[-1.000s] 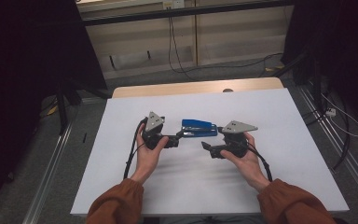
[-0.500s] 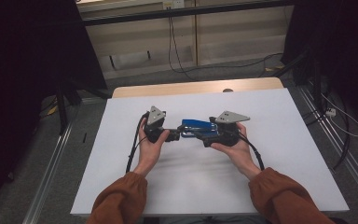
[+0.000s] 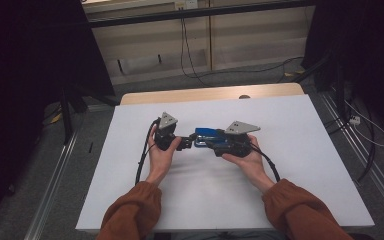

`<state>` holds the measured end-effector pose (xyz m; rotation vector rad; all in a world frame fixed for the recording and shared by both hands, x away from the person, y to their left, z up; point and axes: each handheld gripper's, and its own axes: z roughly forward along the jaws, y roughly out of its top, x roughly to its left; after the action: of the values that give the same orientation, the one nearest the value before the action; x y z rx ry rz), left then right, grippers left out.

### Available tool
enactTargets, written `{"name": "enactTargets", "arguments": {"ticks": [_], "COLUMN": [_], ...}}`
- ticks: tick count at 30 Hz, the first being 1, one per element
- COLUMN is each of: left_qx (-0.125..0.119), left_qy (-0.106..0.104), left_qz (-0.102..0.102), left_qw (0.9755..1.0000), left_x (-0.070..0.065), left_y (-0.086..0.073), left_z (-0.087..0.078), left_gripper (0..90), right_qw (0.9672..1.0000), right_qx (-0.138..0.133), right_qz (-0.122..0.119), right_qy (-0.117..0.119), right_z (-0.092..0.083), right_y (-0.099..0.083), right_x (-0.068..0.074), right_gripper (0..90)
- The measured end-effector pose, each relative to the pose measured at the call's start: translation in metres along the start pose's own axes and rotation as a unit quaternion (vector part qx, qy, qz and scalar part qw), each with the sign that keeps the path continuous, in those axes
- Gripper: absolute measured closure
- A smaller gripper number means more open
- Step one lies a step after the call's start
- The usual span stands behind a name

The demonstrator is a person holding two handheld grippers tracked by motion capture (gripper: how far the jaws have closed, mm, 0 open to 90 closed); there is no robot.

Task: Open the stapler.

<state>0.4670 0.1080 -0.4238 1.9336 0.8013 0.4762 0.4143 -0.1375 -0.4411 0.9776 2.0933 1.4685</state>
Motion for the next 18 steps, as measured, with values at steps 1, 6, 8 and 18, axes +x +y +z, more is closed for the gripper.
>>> {"name": "enactTargets", "arguments": {"ticks": [1, 6, 8, 18], "left_qx": [-0.001, -0.005, 0.002, -0.002], "left_qy": [0.002, -0.002, 0.001, -0.001], "left_qz": [0.001, -0.009, -0.008, -0.001], "left_qw": [1.0, 0.9999, 1.0, 1.0], "left_x": [0.0001, 0.0064, 0.0073, 0.0024], "left_y": [0.0001, -0.0011, -0.0024, -0.0016], "left_z": [-0.0005, -0.0022, -0.001, -0.0002], "left_gripper": [3.8, 4.8, 4.7, 5.1], "right_qw": [1.0, 1.0, 0.9999, 0.9999], "right_qx": [-0.004, -0.007, -0.01, -0.009], "right_qz": [-0.001, 0.0, 0.001, 0.006], "right_qy": [-0.004, -0.003, 0.0, 0.0], "right_z": [0.0, -0.0016, -0.0023, -0.0054], "right_y": [0.0, 0.0, -0.0001, -0.0015], "right_x": [0.0006, 0.0, -0.0013, -0.002], "right_gripper": [40.5, 59.8, 64.6, 90.0]}}
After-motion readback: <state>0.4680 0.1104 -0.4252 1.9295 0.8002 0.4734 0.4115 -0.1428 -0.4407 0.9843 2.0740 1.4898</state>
